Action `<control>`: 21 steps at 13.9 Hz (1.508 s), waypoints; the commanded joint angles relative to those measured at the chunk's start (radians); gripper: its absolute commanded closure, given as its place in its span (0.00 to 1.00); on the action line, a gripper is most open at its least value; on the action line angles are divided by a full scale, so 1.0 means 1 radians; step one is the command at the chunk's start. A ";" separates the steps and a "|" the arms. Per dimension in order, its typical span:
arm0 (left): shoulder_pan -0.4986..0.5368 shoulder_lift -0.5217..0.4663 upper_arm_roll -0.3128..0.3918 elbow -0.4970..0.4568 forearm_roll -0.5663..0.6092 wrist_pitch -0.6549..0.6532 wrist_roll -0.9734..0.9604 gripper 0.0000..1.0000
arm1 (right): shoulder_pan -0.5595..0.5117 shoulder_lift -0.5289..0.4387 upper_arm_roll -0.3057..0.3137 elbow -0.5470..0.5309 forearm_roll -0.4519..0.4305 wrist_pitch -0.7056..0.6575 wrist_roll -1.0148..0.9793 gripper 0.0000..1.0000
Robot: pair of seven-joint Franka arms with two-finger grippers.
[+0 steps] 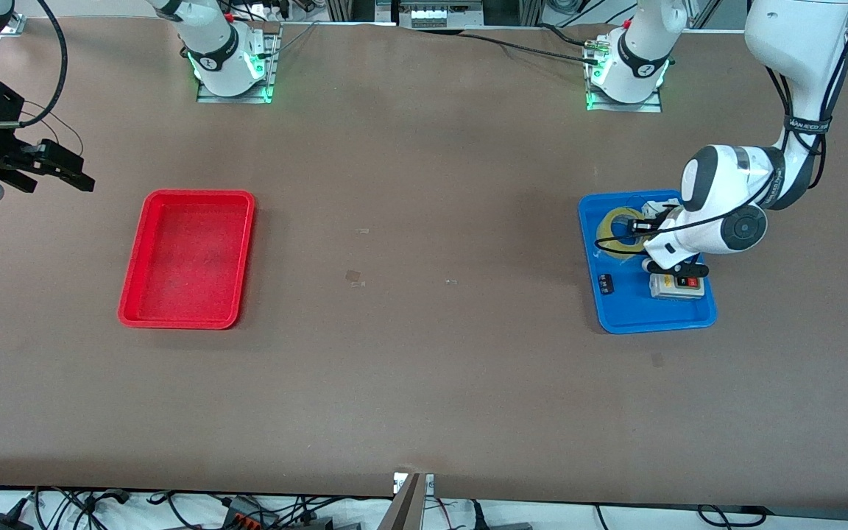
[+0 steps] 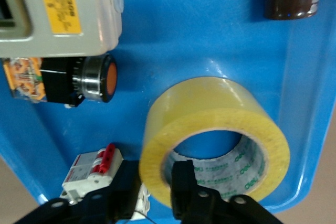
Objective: Place and move tape with both arms
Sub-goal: 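Carry the tape with the left gripper and set it on the table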
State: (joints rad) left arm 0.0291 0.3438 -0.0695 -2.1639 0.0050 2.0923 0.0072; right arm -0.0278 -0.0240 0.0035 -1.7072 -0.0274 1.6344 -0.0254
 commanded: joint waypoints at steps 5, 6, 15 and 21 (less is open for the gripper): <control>-0.015 0.024 -0.006 0.306 -0.100 -0.348 -0.071 1.00 | -0.006 -0.010 0.006 0.011 0.014 -0.018 -0.014 0.00; -0.038 0.035 -0.015 0.356 -0.152 -0.394 -0.134 1.00 | -0.006 -0.008 0.006 0.011 0.014 -0.018 -0.014 0.00; -0.525 0.423 -0.015 0.789 -0.491 -0.145 -0.965 1.00 | 0.003 -0.001 0.007 0.011 0.015 -0.016 -0.011 0.00; -0.690 0.466 -0.010 0.788 -0.479 0.060 -1.116 0.09 | 0.031 -0.001 0.006 0.012 0.012 -0.018 -0.014 0.00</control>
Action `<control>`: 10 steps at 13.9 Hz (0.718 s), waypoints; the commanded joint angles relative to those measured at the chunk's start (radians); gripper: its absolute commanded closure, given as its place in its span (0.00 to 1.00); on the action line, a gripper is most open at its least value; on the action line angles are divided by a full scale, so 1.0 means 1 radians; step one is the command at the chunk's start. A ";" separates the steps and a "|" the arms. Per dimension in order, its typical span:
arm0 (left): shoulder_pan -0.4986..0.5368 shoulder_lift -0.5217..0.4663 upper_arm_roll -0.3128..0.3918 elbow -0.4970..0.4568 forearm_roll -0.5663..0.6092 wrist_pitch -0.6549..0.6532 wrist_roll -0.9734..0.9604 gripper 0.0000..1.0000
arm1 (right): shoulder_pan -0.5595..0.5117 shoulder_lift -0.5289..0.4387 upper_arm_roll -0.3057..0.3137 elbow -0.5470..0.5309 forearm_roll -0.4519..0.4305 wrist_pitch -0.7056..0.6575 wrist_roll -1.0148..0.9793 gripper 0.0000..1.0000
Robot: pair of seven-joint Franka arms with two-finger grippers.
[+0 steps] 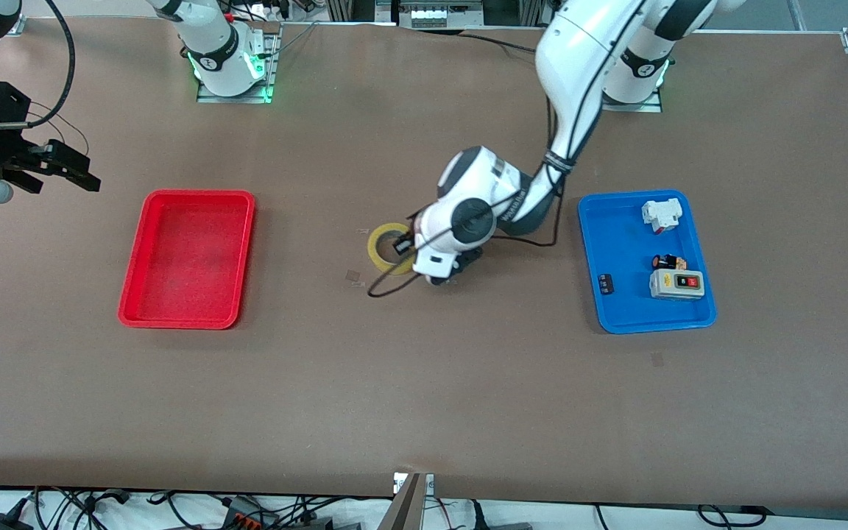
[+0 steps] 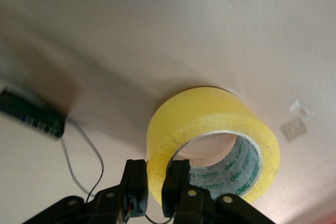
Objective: Place and move tape with both arms
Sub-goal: 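Carry the tape with the left gripper and set it on the table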
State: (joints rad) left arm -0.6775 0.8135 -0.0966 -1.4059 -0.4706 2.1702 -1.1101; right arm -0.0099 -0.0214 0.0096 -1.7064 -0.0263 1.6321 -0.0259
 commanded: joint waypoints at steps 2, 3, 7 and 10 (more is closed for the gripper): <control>0.024 -0.023 0.031 0.030 0.010 -0.036 0.000 0.00 | 0.013 0.000 0.000 0.010 0.013 -0.015 -0.011 0.00; 0.036 -0.051 0.041 0.030 0.050 -0.079 0.000 0.00 | 0.013 0.004 0.000 0.010 0.013 -0.017 -0.015 0.00; 0.188 -0.201 0.043 0.024 0.128 -0.294 0.009 0.00 | 0.068 0.060 0.001 0.008 0.014 -0.015 -0.020 0.00; 0.332 -0.302 0.041 0.019 0.179 -0.441 0.146 0.00 | 0.165 0.168 0.012 0.028 0.104 0.024 -0.003 0.00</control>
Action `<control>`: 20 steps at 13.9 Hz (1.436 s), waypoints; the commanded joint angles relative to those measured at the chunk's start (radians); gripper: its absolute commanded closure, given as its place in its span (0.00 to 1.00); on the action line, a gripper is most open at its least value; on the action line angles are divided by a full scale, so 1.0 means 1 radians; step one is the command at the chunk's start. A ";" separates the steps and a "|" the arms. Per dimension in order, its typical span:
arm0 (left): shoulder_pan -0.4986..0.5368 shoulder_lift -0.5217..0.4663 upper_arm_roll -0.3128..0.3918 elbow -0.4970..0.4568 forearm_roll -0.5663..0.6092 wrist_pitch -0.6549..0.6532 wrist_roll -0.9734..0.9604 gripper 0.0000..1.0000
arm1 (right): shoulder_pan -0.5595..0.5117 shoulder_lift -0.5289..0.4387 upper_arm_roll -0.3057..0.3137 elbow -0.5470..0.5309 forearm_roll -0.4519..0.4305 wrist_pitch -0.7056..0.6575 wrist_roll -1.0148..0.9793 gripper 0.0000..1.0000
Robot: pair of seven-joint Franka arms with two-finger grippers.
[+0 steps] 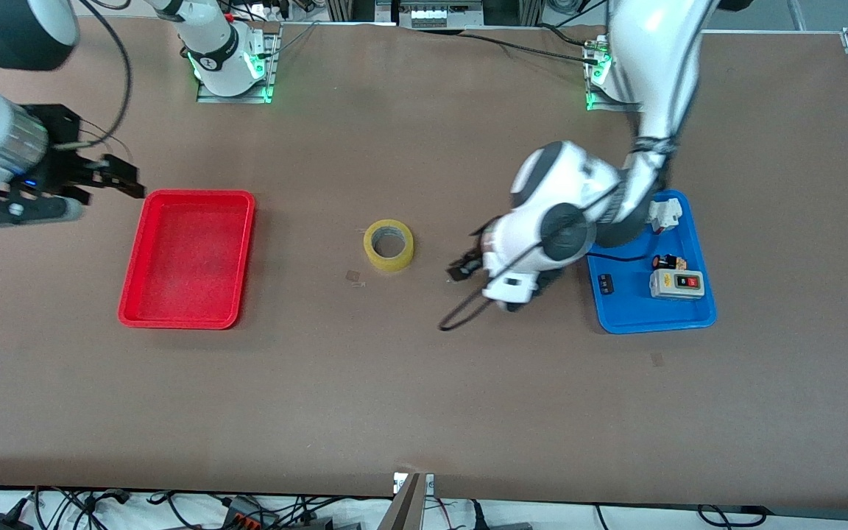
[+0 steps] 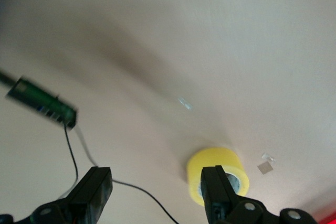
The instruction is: Place and move tape with both arms
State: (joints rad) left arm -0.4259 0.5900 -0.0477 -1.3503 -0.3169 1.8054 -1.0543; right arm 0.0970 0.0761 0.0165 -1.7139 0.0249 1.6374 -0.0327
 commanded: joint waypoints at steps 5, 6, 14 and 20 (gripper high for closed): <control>0.291 -0.269 -0.006 -0.151 0.085 -0.294 0.474 0.00 | 0.288 0.322 0.007 0.126 0.070 0.219 0.159 0.00; 0.323 -0.327 -0.006 -0.197 0.102 -0.310 0.549 0.00 | 0.329 0.376 0.007 0.164 0.069 0.234 0.257 0.00; 0.493 -0.667 0.000 -0.402 0.254 -0.374 1.106 0.00 | 0.520 0.605 0.003 0.212 0.053 0.444 0.603 0.00; 0.513 -0.651 0.002 -0.323 0.338 -0.113 1.258 0.00 | 0.520 0.614 0.003 0.137 0.044 0.441 0.571 0.00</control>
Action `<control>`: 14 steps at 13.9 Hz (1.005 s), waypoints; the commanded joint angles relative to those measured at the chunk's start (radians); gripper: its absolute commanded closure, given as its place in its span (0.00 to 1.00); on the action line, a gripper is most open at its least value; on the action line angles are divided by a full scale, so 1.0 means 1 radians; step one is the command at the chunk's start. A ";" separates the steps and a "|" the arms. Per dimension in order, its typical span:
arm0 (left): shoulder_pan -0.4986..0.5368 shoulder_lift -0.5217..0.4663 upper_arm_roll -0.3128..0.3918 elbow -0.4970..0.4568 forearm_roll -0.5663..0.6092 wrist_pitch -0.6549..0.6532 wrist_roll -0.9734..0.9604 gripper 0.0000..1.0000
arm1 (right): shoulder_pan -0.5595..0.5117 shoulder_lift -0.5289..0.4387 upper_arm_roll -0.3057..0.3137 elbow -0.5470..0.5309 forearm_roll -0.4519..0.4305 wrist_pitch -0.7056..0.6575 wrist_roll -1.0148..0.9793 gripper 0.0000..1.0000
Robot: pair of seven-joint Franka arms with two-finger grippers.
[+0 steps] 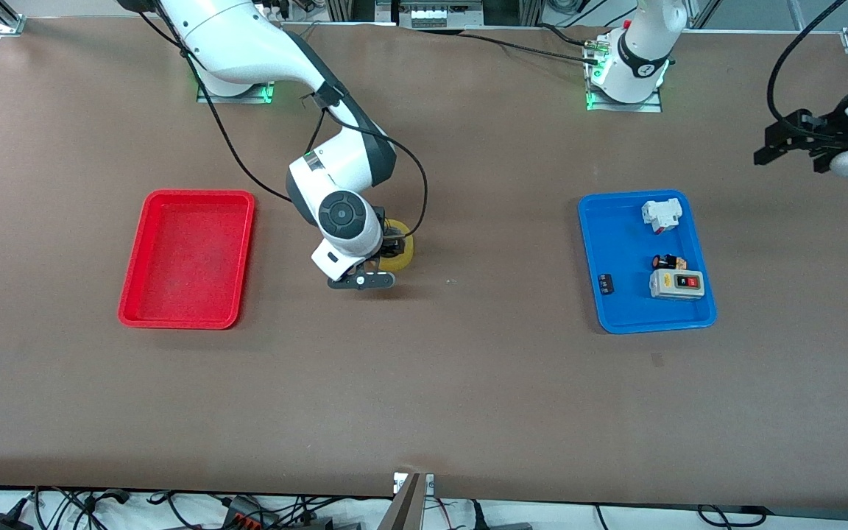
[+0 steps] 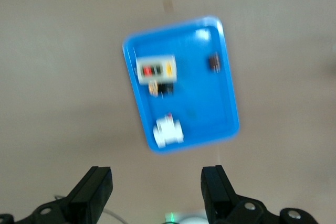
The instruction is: Place and move tape with both arms
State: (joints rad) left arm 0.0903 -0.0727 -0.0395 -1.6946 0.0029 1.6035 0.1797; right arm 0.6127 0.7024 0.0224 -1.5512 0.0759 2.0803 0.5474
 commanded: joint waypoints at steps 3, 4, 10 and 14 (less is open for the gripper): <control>-0.018 0.030 0.012 0.029 0.015 0.164 0.032 0.00 | 0.009 -0.012 -0.001 -0.036 -0.002 -0.008 -0.006 0.00; -0.027 0.034 0.013 0.030 0.015 0.155 0.027 0.00 | 0.010 -0.014 0.001 -0.036 -0.002 -0.009 -0.001 0.00; -0.090 0.047 0.081 0.032 0.014 0.084 0.037 0.00 | 0.013 -0.012 0.001 -0.030 0.008 -0.011 0.006 0.66; -0.070 0.067 0.070 0.035 0.014 0.029 0.030 0.00 | 0.007 -0.021 0.001 -0.029 0.012 -0.031 0.006 1.00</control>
State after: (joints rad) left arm 0.0227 -0.0246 0.0251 -1.6929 0.0029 1.6891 0.1896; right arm 0.6212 0.6991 0.0235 -1.5771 0.0770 2.0708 0.5487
